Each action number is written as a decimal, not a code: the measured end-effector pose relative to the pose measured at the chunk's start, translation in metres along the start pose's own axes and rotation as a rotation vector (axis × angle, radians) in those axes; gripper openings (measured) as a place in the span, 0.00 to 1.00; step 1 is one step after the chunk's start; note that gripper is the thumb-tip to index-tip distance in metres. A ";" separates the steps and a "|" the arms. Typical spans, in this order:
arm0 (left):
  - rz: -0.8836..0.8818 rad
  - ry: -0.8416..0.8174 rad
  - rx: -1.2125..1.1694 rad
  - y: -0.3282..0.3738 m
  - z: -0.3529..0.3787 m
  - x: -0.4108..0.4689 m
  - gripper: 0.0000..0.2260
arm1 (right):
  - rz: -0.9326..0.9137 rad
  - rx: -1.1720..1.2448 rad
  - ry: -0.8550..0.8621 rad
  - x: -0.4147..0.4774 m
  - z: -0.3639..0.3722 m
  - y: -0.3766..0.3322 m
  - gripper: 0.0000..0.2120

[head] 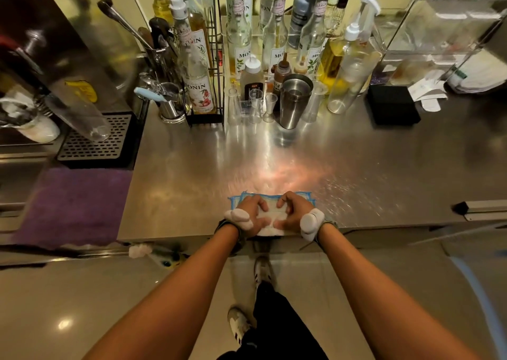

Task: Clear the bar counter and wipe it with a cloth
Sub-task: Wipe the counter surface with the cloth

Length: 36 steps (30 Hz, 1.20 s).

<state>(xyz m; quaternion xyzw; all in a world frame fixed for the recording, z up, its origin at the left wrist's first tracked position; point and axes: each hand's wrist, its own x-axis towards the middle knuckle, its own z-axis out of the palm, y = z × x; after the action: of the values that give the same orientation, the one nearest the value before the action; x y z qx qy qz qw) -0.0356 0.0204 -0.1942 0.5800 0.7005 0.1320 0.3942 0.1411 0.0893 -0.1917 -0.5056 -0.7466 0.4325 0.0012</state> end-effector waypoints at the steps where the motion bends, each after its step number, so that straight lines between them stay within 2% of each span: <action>1: 0.003 -0.004 -0.002 -0.001 -0.001 0.003 0.12 | 0.001 0.004 0.011 0.003 0.000 0.000 0.21; 18: 0.016 0.054 -0.072 -0.011 -0.082 0.118 0.09 | -0.025 0.065 0.007 0.130 -0.051 -0.035 0.19; 24: -0.042 0.070 -0.094 -0.022 -0.113 0.159 0.10 | -0.032 0.041 -0.054 0.177 -0.075 -0.058 0.25; 27: -0.048 0.089 -0.087 -0.027 -0.126 0.178 0.10 | -0.047 0.090 -0.033 0.196 -0.080 -0.065 0.23; 34: -0.057 0.123 -0.086 -0.035 -0.139 0.192 0.10 | -0.056 0.025 -0.032 0.216 -0.088 -0.079 0.22; 36: -0.045 0.143 -0.103 -0.036 -0.136 0.192 0.09 | -0.030 0.085 -0.021 0.217 -0.087 -0.080 0.14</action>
<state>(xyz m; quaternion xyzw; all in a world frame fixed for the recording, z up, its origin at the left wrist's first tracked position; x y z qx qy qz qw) -0.1602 0.2227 -0.2046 0.5322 0.7322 0.1999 0.3752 0.0128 0.3000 -0.1797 -0.4890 -0.7350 0.4692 0.0213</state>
